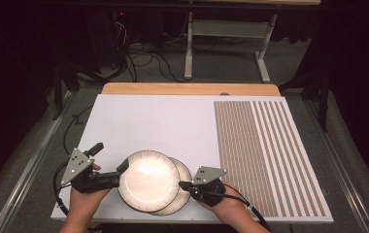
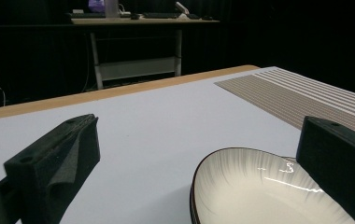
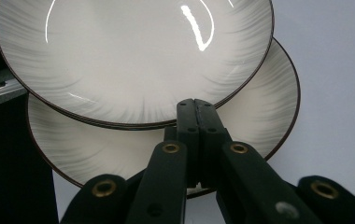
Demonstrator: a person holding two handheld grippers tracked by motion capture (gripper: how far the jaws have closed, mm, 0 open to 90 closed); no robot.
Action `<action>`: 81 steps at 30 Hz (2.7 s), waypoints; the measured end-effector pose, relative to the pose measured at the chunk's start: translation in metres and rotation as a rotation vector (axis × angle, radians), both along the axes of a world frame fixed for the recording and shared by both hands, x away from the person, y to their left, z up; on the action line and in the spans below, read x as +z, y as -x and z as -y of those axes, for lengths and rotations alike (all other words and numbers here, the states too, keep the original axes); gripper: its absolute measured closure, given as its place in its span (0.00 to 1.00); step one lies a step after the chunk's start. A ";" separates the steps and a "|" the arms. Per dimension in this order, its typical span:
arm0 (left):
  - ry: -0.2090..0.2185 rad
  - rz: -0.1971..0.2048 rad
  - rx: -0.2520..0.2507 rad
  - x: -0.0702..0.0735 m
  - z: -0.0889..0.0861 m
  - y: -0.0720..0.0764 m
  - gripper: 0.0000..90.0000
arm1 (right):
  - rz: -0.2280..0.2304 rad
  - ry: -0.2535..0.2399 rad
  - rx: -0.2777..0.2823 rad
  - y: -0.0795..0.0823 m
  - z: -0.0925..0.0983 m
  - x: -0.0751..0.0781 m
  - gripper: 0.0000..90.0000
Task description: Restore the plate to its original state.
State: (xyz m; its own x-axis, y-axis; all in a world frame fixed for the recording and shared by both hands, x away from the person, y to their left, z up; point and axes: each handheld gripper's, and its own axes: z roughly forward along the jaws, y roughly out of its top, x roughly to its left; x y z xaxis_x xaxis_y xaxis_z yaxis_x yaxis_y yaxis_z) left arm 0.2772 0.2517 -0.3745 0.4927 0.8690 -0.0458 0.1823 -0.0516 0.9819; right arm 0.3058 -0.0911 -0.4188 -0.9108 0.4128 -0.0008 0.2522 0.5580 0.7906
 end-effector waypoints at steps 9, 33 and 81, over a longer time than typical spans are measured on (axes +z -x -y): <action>-0.002 -0.001 -0.003 0.000 0.000 0.000 0.00 | 0.003 0.003 -0.002 -0.001 0.002 0.001 1.00; -0.007 -0.005 -0.005 -0.001 0.001 0.000 0.01 | 0.012 -0.008 -0.020 -0.002 0.012 0.006 1.00; -0.006 -0.009 -0.013 -0.003 0.005 -0.002 0.01 | 0.016 -0.004 -0.057 -0.002 0.024 0.011 1.00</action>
